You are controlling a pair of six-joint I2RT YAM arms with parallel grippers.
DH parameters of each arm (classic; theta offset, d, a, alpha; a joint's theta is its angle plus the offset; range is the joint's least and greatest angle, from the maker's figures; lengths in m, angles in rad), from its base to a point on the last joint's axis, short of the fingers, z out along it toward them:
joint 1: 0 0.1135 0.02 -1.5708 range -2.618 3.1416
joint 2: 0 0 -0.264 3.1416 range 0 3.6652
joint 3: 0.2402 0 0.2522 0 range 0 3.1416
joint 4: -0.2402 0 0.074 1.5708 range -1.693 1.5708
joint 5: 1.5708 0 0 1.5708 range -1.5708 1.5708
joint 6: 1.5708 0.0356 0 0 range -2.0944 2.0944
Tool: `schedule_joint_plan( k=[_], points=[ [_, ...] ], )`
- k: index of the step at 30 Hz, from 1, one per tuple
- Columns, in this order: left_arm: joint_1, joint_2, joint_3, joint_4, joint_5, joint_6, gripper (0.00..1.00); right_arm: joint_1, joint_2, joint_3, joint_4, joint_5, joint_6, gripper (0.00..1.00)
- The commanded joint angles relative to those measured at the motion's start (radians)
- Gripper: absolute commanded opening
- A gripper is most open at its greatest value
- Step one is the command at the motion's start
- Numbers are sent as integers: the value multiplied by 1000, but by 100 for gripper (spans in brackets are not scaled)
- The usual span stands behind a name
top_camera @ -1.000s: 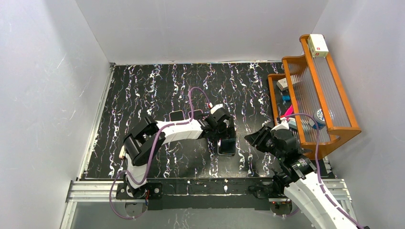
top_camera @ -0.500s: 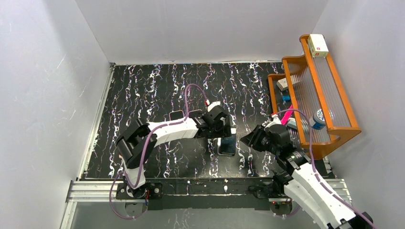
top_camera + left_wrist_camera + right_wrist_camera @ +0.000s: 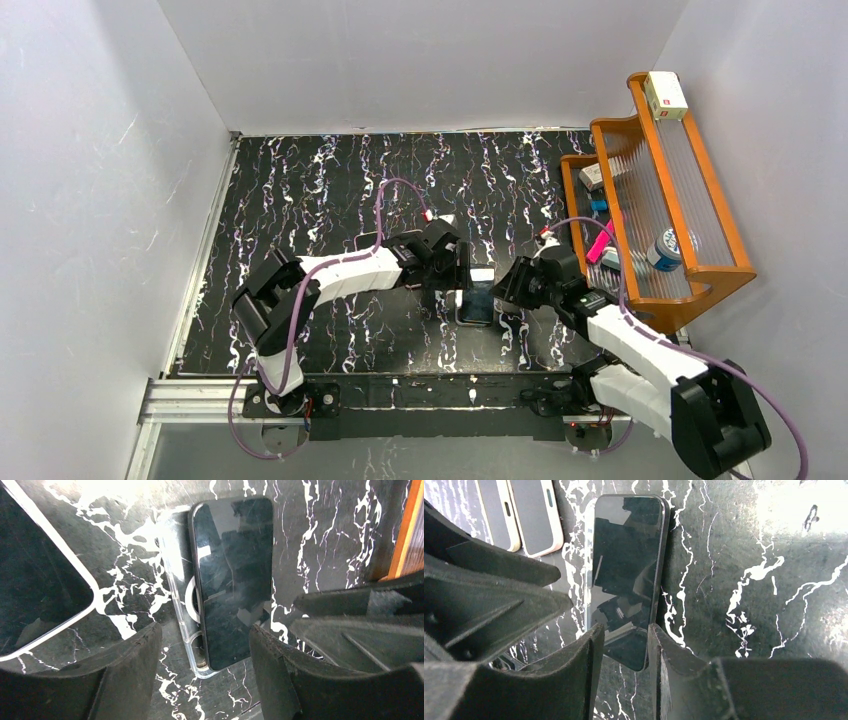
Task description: Put the phone into the phone case
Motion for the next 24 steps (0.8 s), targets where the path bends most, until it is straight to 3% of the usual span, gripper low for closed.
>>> schedule_joint_plan(
  k=[1, 14, 17, 24],
  points=[
    [3, 13, -39, 46, 71, 41, 61, -12, 92, 48, 116, -27, -44, 44],
    [3, 58, -120, 196, 115, 73, 59, -21, 254, 51, 206, -74, -130, 42],
    [3, 79, -130, 232, 141, 75, 52, -21, 294, 56, 235, -124, -149, 40],
    [3, 92, -163, 308, 175, 44, 32, -21, 292, 64, 280, -236, -182, 19]
  ],
)
